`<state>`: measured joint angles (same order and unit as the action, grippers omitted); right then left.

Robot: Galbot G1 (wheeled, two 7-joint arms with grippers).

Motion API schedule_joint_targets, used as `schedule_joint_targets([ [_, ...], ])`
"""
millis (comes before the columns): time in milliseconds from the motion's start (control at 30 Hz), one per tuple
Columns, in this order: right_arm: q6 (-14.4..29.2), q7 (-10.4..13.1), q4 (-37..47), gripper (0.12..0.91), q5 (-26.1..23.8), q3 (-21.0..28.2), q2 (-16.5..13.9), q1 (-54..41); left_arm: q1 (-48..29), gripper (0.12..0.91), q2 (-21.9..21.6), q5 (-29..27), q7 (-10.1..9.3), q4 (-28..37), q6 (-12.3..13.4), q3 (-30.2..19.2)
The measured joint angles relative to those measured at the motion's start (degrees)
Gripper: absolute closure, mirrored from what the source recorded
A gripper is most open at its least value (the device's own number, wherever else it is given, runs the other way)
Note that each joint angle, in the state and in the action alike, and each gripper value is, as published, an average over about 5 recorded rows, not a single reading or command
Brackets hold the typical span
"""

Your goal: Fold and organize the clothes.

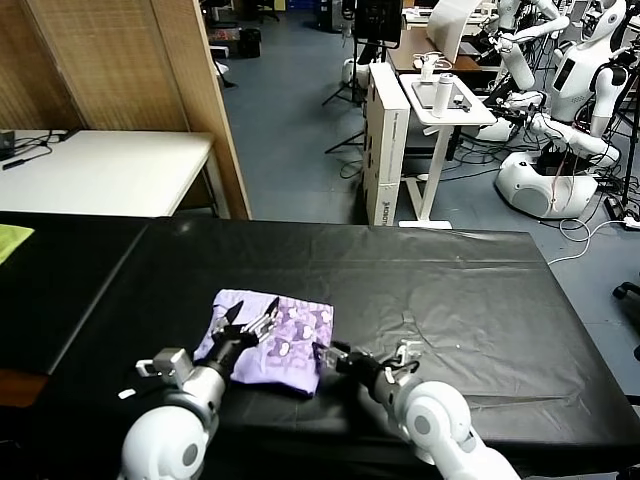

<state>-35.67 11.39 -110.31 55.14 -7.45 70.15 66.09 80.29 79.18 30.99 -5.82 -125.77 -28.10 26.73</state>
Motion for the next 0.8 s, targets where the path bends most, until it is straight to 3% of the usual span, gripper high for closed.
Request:
schedule_joint_targets([
  [167,0.0,-0.4,0.5,0.769,-1.0,0.1,0.7,0.1,0.0,0.123,-0.7,1.0,0.05,-0.5,0.0,2.5],
  [267,0.0,-0.4,0.1,0.875,-1.3,-0.7,0.2,0.2,0.0,0.123,-1.2,1.4,0.13,-0.6,0.0,4.0],
  [600,-3.4,1.1,-2.1,0.877,-2.1,-5.9,-4.9,0.1,0.3,0.123,-2.4,2.1,0.43,0.0,0.4,6.6],
  [700,-4.4,1.1,-3.1,0.784,-2.4,-6.9,-6.1,0.5,0.4,0.123,-2.5,1.9,0.61,0.1,0.8,6.8],
  [800,-4.6,1.0,-4.1,0.610,-2.9,-7.7,-7.0,0.9,0.7,0.123,-3.0,1.5,0.88,0.1,1.5,6.9],
])
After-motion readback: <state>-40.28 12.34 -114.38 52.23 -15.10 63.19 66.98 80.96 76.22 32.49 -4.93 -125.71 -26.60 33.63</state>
